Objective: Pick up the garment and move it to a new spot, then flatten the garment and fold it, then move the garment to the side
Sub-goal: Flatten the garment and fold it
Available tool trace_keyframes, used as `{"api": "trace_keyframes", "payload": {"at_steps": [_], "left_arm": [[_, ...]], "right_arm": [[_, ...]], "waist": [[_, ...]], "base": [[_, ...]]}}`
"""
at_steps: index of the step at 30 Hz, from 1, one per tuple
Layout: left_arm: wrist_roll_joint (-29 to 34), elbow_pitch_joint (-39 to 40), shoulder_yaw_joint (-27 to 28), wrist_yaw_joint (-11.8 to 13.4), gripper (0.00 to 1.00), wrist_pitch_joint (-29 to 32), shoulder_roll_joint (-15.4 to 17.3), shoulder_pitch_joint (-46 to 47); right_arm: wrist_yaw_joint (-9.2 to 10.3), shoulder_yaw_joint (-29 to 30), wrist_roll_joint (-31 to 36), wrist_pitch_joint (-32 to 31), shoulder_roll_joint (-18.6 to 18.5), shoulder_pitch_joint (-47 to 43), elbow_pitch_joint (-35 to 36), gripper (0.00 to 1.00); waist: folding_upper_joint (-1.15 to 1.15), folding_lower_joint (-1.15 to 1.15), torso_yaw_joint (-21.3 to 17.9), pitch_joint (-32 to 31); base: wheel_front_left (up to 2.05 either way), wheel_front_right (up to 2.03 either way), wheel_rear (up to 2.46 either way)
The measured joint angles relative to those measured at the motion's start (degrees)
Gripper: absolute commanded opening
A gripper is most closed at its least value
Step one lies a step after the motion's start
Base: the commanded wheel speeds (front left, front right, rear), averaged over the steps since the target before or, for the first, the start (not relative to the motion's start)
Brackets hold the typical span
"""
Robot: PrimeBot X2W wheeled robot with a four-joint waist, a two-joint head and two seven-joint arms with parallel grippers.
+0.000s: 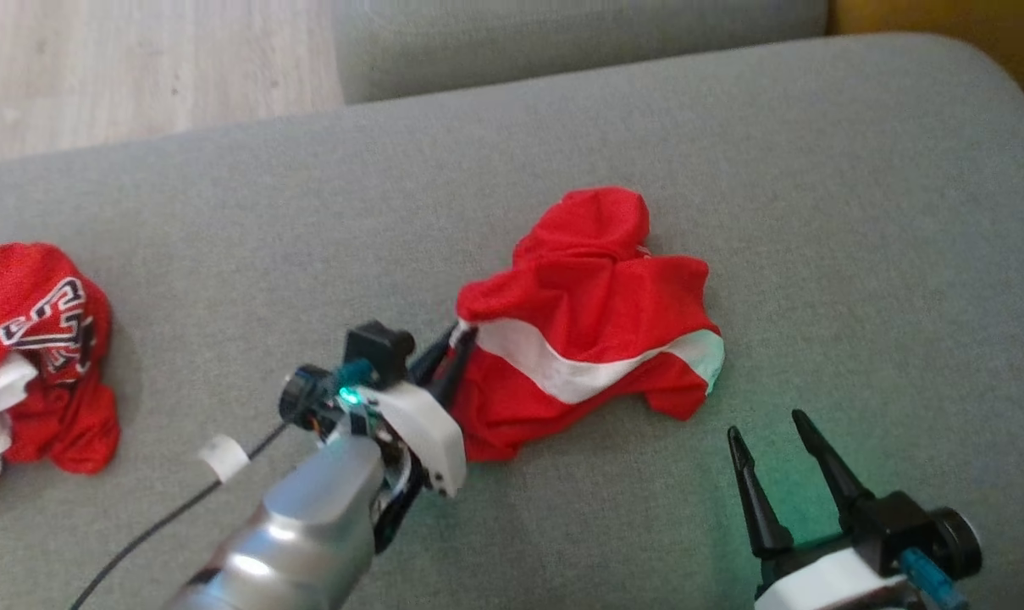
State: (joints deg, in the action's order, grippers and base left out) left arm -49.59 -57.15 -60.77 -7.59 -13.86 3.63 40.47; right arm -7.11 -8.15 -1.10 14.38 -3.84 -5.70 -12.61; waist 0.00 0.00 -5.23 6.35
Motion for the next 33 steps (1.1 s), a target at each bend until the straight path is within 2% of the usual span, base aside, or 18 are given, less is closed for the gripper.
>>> {"api": "trace_keyframes", "payload": {"at_steps": [5, 11, 12, 13, 14, 15, 23, 29, 33], "left_arm": [[4.9, 3.1, -1.9, 0.1, 0.0, -0.4, 0.0, -3.4], [11.4, 6.2, -7.8, 2.1, 0.0, -0.4, -0.6, -8.4], [11.7, 6.3, -8.8, 2.1, 0.14, -0.4, -0.6, -9.3], [12.0, 6.3, -9.6, 2.1, 0.42, -0.4, -0.6, -10.0], [12.3, 6.5, -10.3, 2.0, 0.97, -0.3, -0.6, -10.6], [12.4, 6.9, -10.7, 1.8, 1.0, 0.0, -0.6, -11.0], [14.4, 12.1, -12.7, 1.0, 1.0, 5.2, -0.5, -10.6], [14.3, 13.6, -12.6, 2.1, 1.0, 7.2, 1.6, -9.2], [13.6, 16.0, -12.0, 3.9, 1.0, 7.7, 3.6, -9.7]], "right_arm": [[0.0, -0.3, 0.0, 0.0, 0.4, -1.7, -0.1, 1.0], [0.0, -0.3, -0.2, 0.0, 0.8, -2.1, -0.1, 1.0], [0.0, -0.3, -0.4, 0.0, 0.9, -2.1, -0.1, 1.0], [0.0, -0.3, -0.4, 0.0, 0.9, -2.1, -0.1, 1.0], [0.0, -0.4, -0.4, 0.0, 0.9, -2.1, -0.1, 1.0], [0.0, -0.4, -0.4, 0.0, 1.0, -2.1, -0.2, 1.0], [0.0, 0.0, -0.8, 0.0, 1.1, -2.1, -0.3, 1.0], [0.0, 0.1, -1.7, 0.0, 1.1, -2.1, -0.3, 1.0], [0.0, -0.1, -2.0, 0.0, 1.1, -2.1, -0.2, 1.0]], "waist": [[0.0, -0.01, 1.0, -2.9], [0.0, 0.0, 1.4, -4.0], [0.0, 0.0, 1.2, -4.0], [0.0, 0.0, 1.1, -4.0], [0.0, 0.0, 0.9, -4.0], [0.0, 0.0, 0.7, -4.0], [0.0, 0.0, -0.2, -4.7], [0.0, 0.0, -0.4, -5.0], [0.0, 0.0, -0.5, -5.2]], "base": [[0.0, 0.0, 0.0], [0.0, 0.0, 0.0], [0.0, 0.0, 0.0], [0.0, 0.0, 0.0], [0.0, 0.0, 0.0], [0.0, 0.0, 0.0], [0.0, 0.0, 0.0], [0.0, 0.0, 0.0], [0.0, 0.0, 0.0]]}}
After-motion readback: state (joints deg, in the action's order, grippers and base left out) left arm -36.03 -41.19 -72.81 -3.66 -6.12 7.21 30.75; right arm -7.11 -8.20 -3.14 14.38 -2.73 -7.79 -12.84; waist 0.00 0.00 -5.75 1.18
